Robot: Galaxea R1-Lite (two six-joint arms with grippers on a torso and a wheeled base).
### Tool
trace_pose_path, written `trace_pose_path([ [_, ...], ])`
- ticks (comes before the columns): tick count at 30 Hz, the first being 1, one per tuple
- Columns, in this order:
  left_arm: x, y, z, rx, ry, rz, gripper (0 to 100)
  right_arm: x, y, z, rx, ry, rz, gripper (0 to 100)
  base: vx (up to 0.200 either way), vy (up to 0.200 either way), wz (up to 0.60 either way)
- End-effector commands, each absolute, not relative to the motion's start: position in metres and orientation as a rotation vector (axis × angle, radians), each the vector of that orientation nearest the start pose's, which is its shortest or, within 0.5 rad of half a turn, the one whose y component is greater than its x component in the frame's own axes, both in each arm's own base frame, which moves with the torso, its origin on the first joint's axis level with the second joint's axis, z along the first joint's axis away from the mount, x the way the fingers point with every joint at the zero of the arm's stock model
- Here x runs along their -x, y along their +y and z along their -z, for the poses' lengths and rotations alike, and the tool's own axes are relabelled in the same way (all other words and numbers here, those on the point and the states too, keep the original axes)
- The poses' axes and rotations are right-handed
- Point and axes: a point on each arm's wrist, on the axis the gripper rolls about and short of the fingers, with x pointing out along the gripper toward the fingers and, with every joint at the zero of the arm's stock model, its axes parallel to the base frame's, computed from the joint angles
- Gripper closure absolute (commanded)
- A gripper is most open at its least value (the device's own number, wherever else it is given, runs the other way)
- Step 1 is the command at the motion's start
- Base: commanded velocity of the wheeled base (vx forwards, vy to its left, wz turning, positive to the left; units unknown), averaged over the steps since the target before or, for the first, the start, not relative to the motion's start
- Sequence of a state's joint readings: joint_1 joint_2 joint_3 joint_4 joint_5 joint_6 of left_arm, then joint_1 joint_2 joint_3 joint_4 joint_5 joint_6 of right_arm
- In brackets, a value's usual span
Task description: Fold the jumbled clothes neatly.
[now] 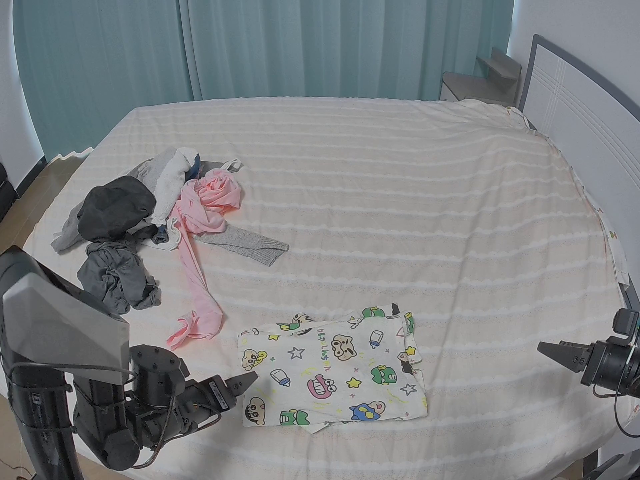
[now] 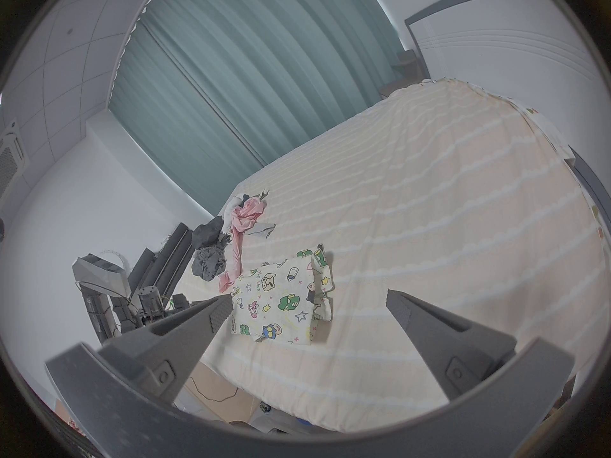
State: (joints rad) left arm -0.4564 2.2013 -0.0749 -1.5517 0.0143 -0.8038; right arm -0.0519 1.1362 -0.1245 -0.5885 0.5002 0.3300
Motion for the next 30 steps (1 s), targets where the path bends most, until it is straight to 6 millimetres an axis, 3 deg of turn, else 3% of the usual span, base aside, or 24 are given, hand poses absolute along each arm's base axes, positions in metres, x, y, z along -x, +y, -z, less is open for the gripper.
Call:
trace_pose_path([
  [1, -0.222, -0.104, 0.031, 0.515, 0.757, 0.205, 0, -0.109, 0.002, -0.118, -0.451, 0.475, -0.355, 0, 0.000, 0.000, 0.00],
  [7, -0.254, -0.108, 0.031, 0.511, 0.657, 0.251, 0, -0.096, 0.003, -0.119, -0.441, 0.427, -0.365, 0, 0.000, 0.000, 0.00],
  [13, -0.263, -0.113, 0.032, 0.532, 0.652, 0.329, 0, -0.086, 0.005, -0.117, -0.441, 0.412, -0.428, 0, 0.000, 0.000, 0.00],
  [30, -0.281, -0.123, 0.046, 0.564, 0.674, 0.458, 0, -0.086, 0.005, -0.116, -0.443, 0.420, -0.433, 0, 0.000, 0.000, 0.00],
])
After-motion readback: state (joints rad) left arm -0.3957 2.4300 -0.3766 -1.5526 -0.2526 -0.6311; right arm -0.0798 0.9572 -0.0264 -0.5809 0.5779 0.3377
